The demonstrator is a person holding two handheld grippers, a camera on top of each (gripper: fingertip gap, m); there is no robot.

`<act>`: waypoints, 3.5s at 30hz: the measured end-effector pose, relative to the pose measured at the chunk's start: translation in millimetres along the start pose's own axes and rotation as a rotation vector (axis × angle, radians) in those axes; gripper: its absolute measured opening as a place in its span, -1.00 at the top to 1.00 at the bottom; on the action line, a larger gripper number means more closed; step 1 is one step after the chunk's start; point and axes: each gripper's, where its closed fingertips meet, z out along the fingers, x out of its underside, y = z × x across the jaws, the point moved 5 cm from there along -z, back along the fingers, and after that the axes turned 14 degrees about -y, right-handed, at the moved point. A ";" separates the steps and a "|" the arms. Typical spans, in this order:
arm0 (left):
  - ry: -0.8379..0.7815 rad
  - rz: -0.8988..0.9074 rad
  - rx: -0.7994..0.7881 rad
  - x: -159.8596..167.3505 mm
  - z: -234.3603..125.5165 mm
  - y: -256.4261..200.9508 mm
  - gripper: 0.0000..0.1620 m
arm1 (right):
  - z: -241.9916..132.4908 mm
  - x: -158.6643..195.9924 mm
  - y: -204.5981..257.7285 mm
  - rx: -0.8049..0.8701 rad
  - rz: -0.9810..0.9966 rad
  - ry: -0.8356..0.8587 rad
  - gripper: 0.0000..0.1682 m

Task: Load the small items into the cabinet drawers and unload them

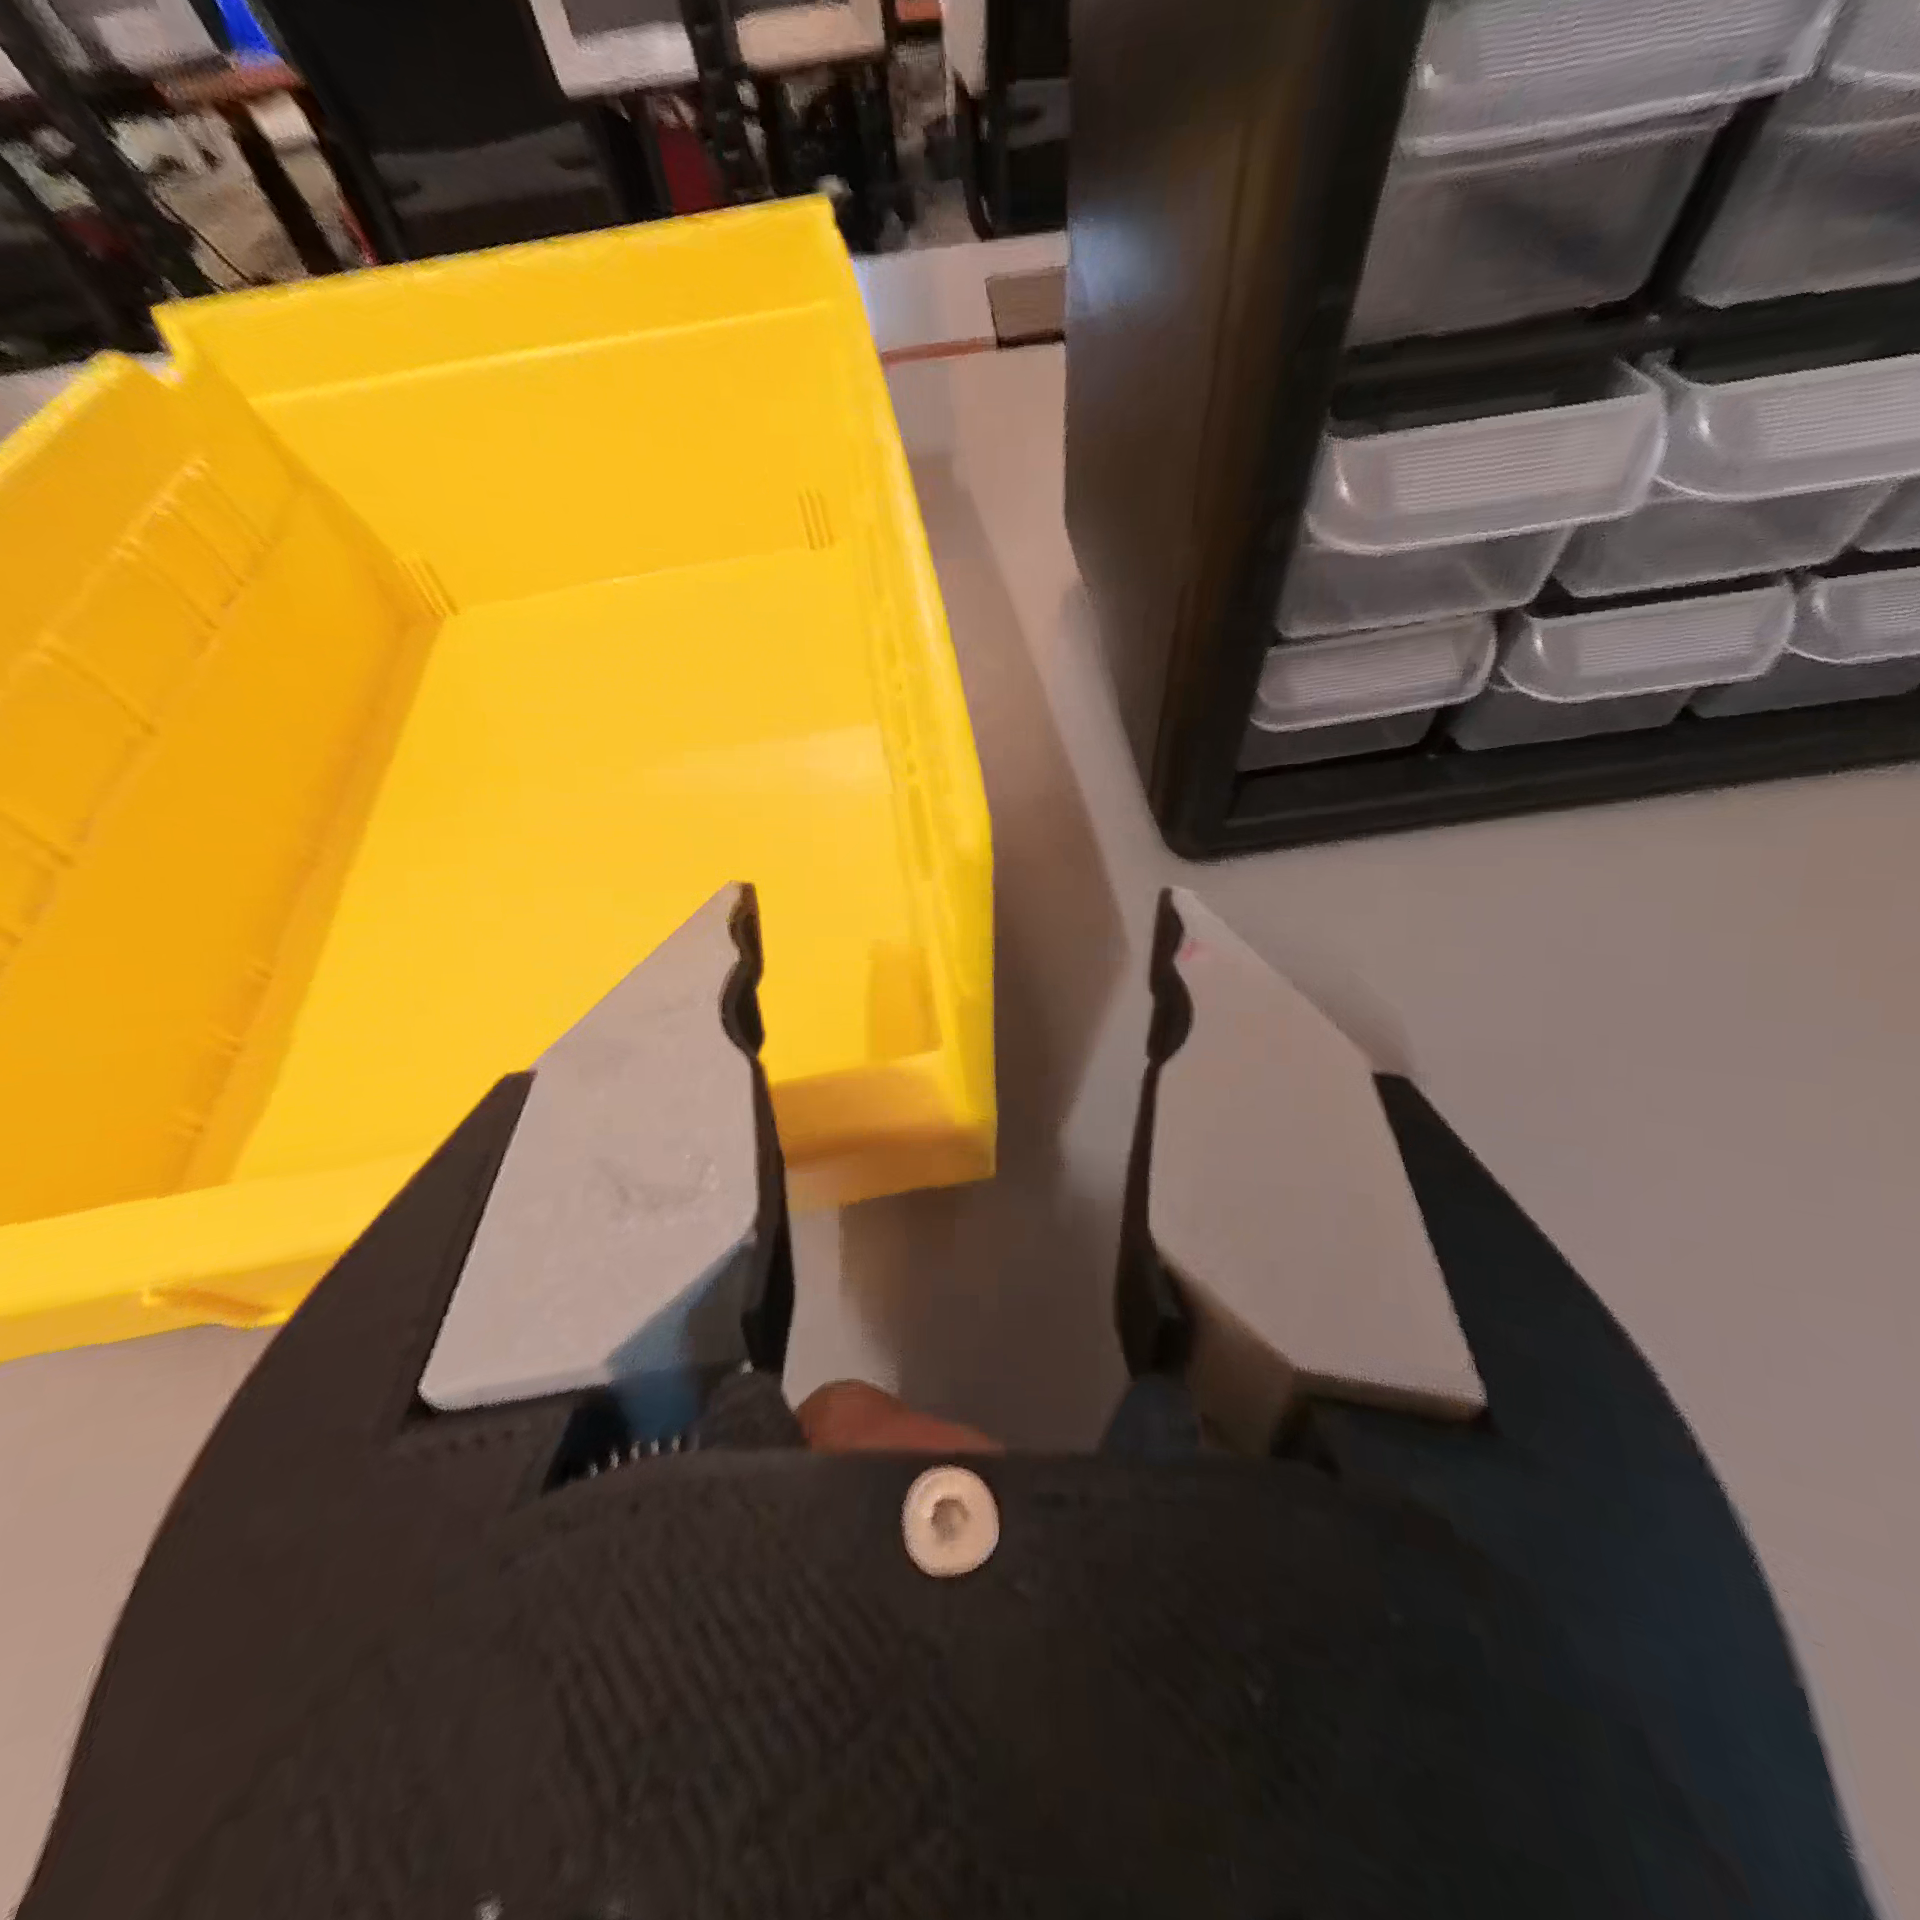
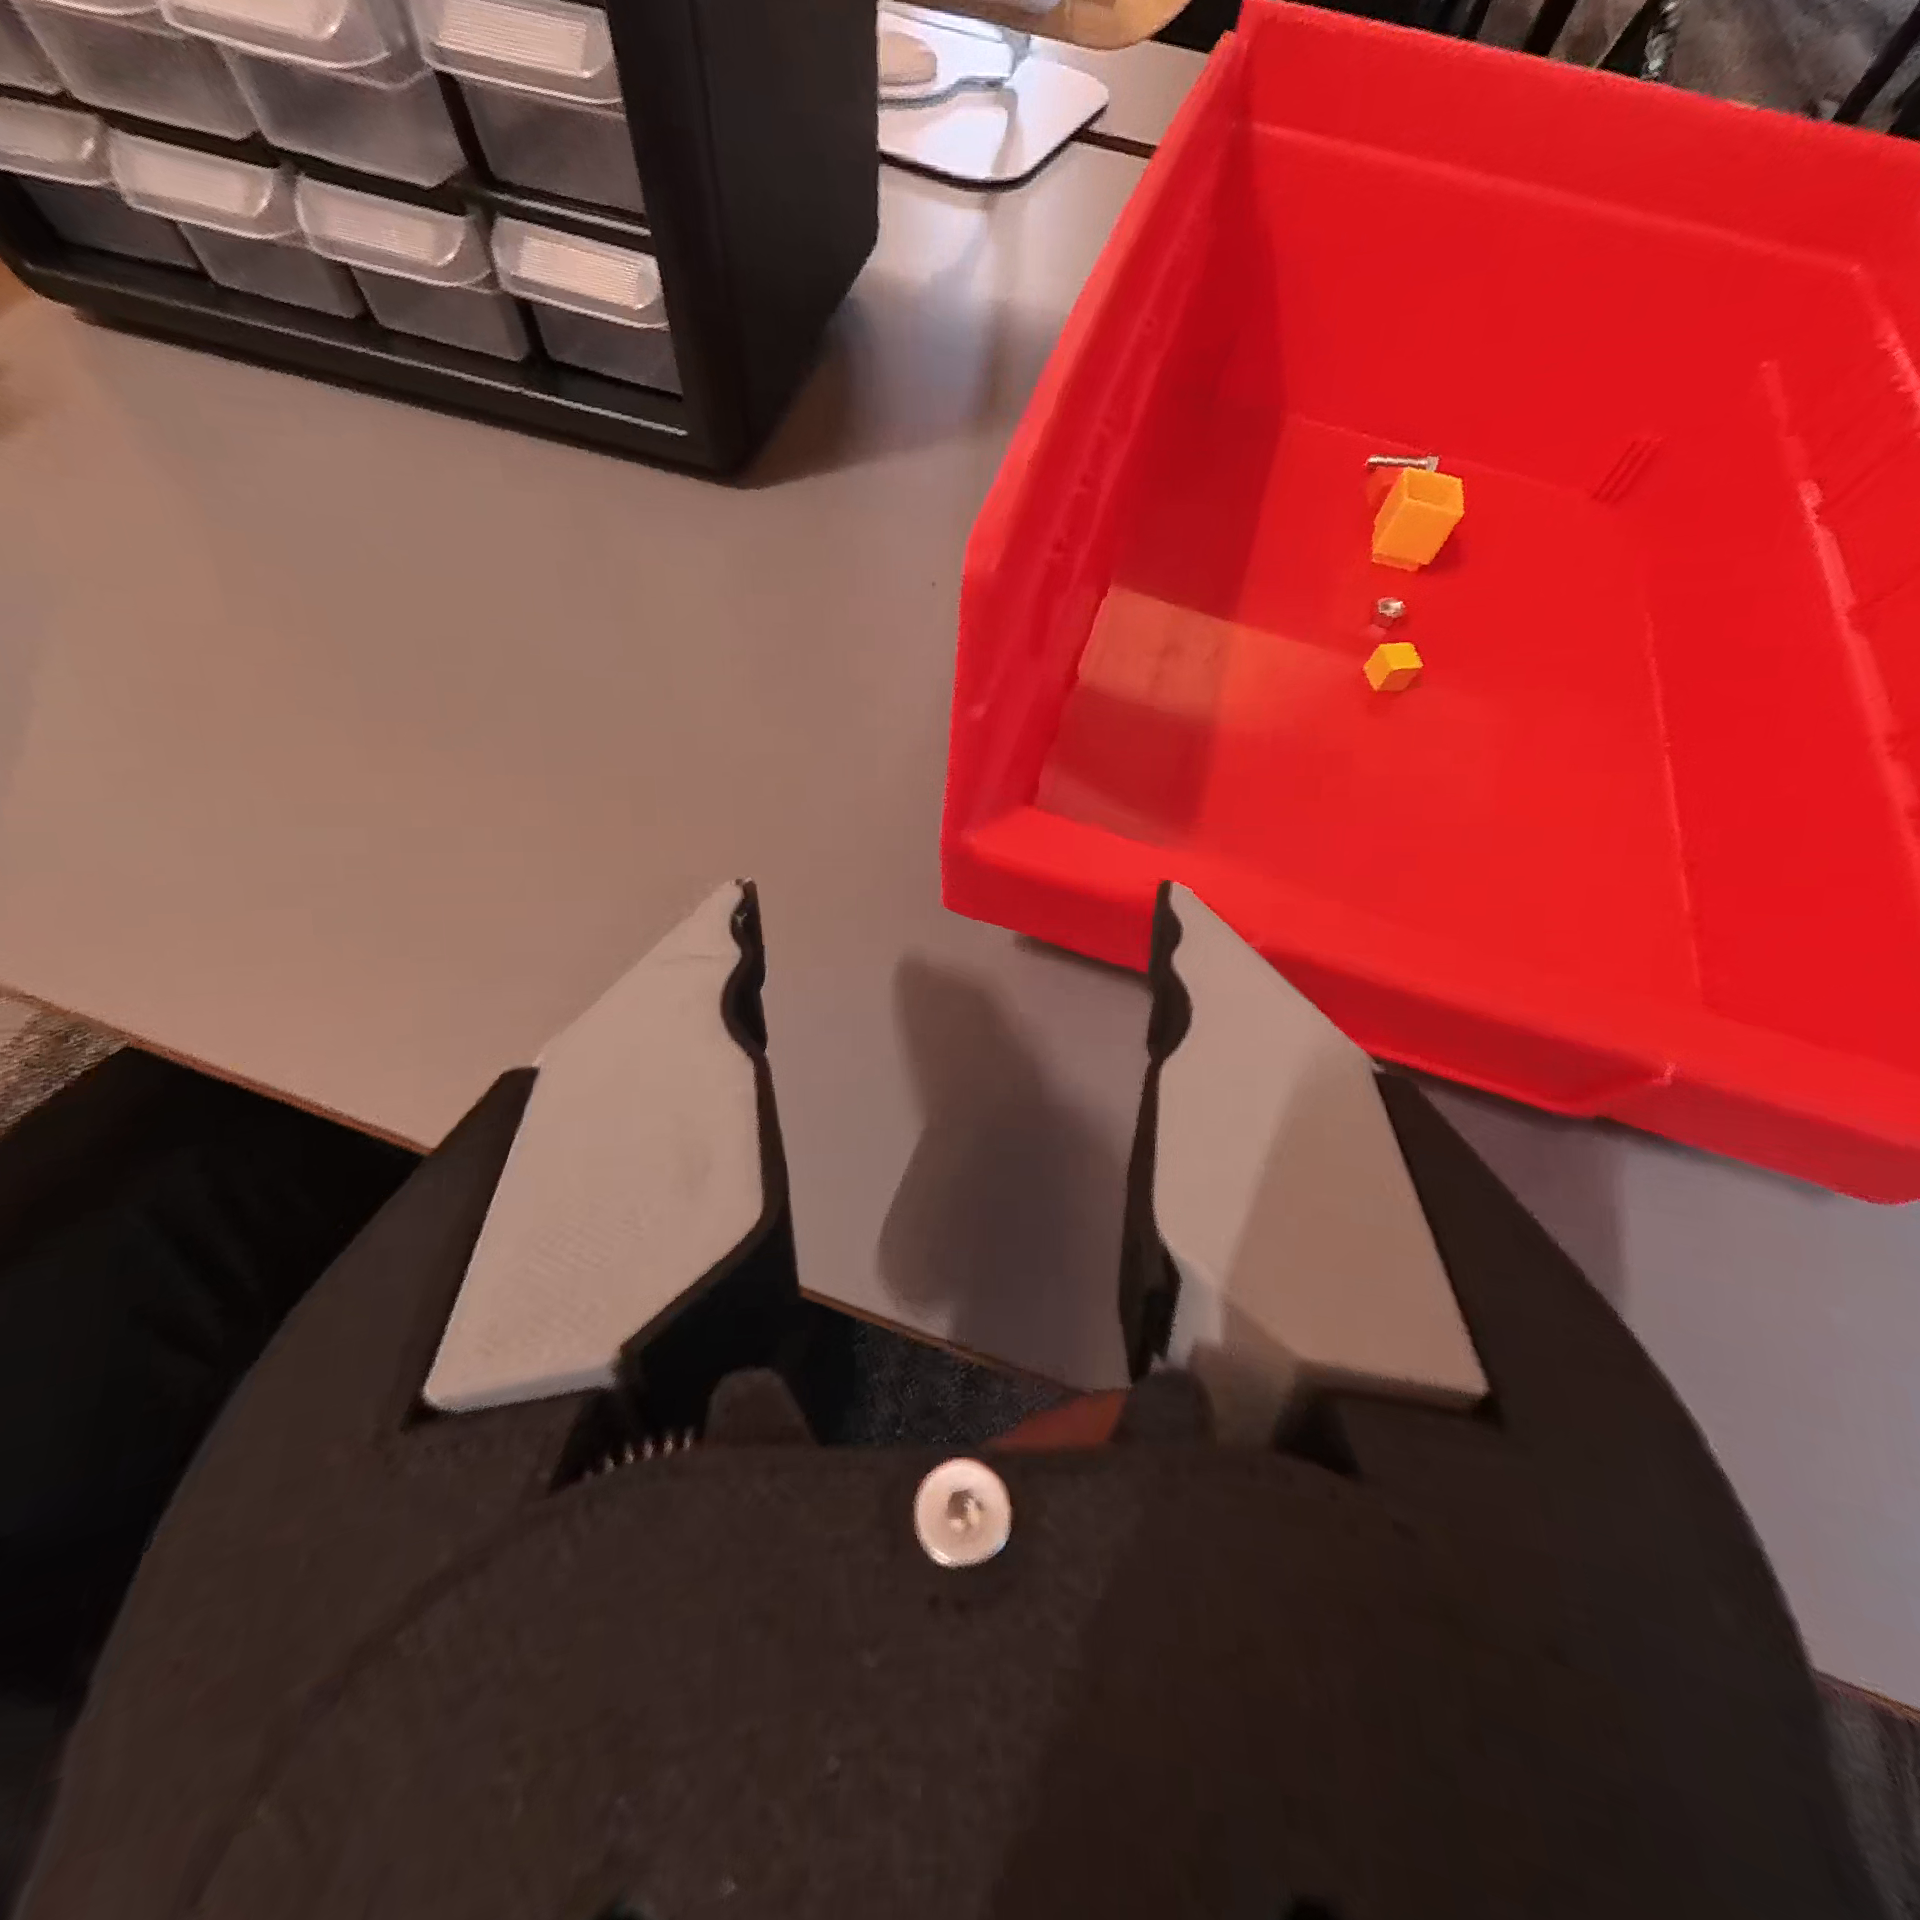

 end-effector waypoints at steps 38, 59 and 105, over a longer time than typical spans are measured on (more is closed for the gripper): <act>-0.186 0.324 -0.100 -33.5 -93.7 62.9 0.98 | -1.8 -10.6 -13.9 0.144 -0.281 0.078 0.98; -0.246 0.270 -0.168 -31.0 -223.2 129.2 0.98 | -144.5 -40.9 132.5 -0.100 -0.349 -0.104 0.97; -0.397 0.273 -0.307 -30.7 -339.6 184.1 0.98 | 81.6 -121.2 489.2 -0.459 -0.512 -0.300 0.60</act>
